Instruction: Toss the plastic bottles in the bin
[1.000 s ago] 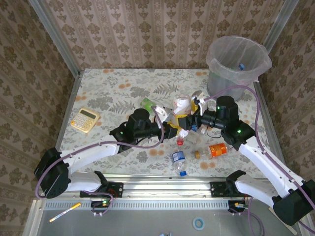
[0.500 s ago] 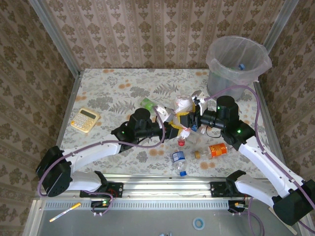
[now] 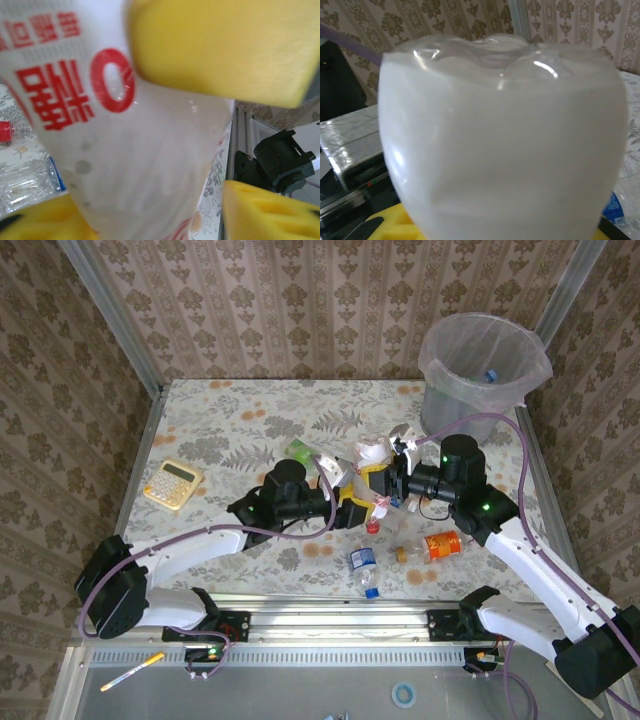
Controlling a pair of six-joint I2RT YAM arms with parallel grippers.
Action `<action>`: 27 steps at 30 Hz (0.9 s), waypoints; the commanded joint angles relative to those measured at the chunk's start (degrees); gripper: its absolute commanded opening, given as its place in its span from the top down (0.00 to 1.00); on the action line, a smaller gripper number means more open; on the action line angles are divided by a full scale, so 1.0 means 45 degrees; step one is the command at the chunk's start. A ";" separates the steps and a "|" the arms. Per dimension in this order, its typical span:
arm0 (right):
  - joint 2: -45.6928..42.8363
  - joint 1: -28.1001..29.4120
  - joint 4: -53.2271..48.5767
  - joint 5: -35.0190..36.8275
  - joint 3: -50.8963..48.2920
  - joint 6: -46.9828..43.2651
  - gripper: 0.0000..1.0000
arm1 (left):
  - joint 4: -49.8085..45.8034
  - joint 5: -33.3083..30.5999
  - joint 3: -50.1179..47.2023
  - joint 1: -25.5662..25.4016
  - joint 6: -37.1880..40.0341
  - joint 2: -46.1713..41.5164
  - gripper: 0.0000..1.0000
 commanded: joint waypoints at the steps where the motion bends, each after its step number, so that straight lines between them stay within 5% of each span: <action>1: -0.0283 -0.0066 0.0061 0.0431 0.0055 -0.0135 0.85 | 0.0375 0.0134 0.0339 0.0096 -0.0249 -0.0049 0.12; 3: -0.0332 -0.0066 -0.0011 0.0683 0.0056 -0.0194 0.85 | 0.0206 -0.0084 0.0304 0.0131 -0.0260 -0.0161 0.01; 16: -0.1215 -0.0078 0.0301 0.5056 -0.0195 -0.1463 0.86 | -0.0330 -0.1127 -0.0729 0.1021 -0.0521 -0.1600 0.00; 27: -0.2304 -0.0194 0.4051 0.8578 -0.0701 -0.4587 0.89 | -0.0446 -0.1459 -0.1010 0.1370 -0.0533 -0.1751 0.00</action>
